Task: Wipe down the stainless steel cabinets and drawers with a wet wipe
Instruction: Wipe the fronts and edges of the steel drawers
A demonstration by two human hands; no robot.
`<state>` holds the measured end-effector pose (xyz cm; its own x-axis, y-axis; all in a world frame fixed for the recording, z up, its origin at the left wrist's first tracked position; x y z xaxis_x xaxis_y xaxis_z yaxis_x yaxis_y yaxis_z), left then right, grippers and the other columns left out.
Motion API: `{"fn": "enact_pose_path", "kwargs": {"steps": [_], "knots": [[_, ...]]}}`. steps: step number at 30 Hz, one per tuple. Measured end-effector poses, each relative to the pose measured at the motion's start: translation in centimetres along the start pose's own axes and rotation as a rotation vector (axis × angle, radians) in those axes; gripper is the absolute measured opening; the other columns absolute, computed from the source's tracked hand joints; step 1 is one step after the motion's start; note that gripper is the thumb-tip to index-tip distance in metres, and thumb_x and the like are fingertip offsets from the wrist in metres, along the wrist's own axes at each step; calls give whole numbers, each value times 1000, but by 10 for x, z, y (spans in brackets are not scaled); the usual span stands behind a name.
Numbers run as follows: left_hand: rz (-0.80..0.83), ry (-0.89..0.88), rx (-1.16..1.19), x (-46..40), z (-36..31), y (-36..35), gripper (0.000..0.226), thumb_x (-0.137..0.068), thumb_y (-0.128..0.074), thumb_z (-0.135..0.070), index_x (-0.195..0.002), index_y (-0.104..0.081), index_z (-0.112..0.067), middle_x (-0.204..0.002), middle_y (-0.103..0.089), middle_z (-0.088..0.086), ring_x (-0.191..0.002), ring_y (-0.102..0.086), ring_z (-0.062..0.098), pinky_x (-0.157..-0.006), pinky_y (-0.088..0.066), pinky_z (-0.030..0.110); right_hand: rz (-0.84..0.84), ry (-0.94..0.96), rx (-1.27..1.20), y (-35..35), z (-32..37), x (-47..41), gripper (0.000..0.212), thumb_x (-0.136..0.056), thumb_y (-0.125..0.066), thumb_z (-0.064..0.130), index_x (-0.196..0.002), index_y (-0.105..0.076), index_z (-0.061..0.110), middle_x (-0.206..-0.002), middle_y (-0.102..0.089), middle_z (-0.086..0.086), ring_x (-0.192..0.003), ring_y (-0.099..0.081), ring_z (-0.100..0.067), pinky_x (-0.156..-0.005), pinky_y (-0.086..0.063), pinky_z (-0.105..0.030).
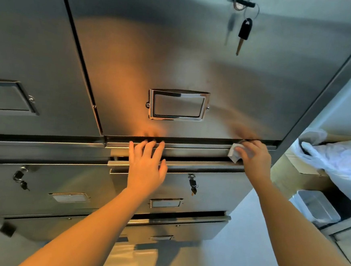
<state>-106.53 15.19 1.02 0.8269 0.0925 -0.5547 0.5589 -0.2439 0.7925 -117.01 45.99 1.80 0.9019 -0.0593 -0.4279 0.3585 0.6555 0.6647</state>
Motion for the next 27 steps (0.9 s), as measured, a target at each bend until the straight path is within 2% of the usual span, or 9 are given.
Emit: {"fn": "enact_pose_path", "kwargs": {"steps": [3, 7, 12, 16, 19, 21, 24, 27], "knots": [[10, 18, -6, 0, 0, -1, 50, -83, -71, -21, -131, -62, -9, -124, -62, 18, -122, -51, 40, -111, -26, 67, 2, -8, 16, 12, -14, -6, 18, -90, -67, 15, -103, -72, 3, -109, -63, -12, -105, -53, -29, -91, -38, -31], [59, 28, -24, -1, 1, -1, 52, -84, -71, -25, -133, -60, -11, -127, -61, 17, -124, -50, 40, -112, -25, 67, 23, -52, 39, 19, -29, -12, 22, -91, -66, 17, -107, -71, 2, -113, -62, -12, -109, -51, -28, -92, -35, -27], [143, 48, -31, -2, 1, -3, 56, -85, -67, -29, -138, -54, -14, -135, -55, 14, -132, -42, 37, -116, -17, 64, -65, -130, 21, 15, -23, -6, 18, -93, -61, 12, -101, -72, 1, -110, -59, -14, -105, -53, -32, -84, -33, -26], [164, 33, -45, -1, -1, -6, 61, -83, -67, -29, -139, -53, -14, -136, -53, 15, -133, -41, 37, -117, -15, 64, -6, 27, 104, -23, 37, 12, 17, -89, -67, 10, -99, -74, -1, -97, -62, -20, -97, -53, -38, -78, -35, -33], [134, 27, -53, 0, -1, -5, 61, -79, -65, -28, -136, -55, -11, -132, -55, 17, -130, -44, 39, -115, -18, 65, 29, 132, 3, -73, 111, 40, 13, -85, -71, 12, -92, -74, 2, -91, -63, -14, -92, -54, -33, -75, -30, -29], [108, 28, -48, 1, -1, -4, 61, -76, -61, -28, -134, -57, -10, -128, -56, 17, -127, -45, 39, -115, -20, 65, 22, 178, -57, -95, 147, 55, 12, -83, -72, 13, -90, -75, 4, -90, -65, -12, -88, -56, -32, -78, -38, -34], [90, 30, -36, -1, -1, -2, 59, -76, -59, -27, -133, -58, -10, -127, -57, 17, -126, -47, 39, -114, -21, 65, 35, 249, -28, -101, 156, 56, 15, -86, -69, 16, -95, -75, 5, -91, -65, -10, -89, -57, -31, -80, -45, -38], [100, 21, -39, -1, -1, -3, 59, -78, -66, -23, -134, -57, -11, -128, -57, 17, -127, -46, 39, -115, -21, 64, 64, 234, 9, -87, 124, 45, 18, -90, -66, 18, -102, -74, 7, -96, -65, -10, -95, -55, -30, -80, -42, -35]]}}
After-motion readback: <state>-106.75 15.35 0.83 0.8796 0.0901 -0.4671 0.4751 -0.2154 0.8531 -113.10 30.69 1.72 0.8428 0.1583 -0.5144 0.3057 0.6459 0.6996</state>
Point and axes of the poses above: each hand's wrist, its own x-axis away from the middle knuckle, its own y-axis out of the back of the hand, z = x × y, the point moved 10 cm from there along -x, towards the middle knuckle
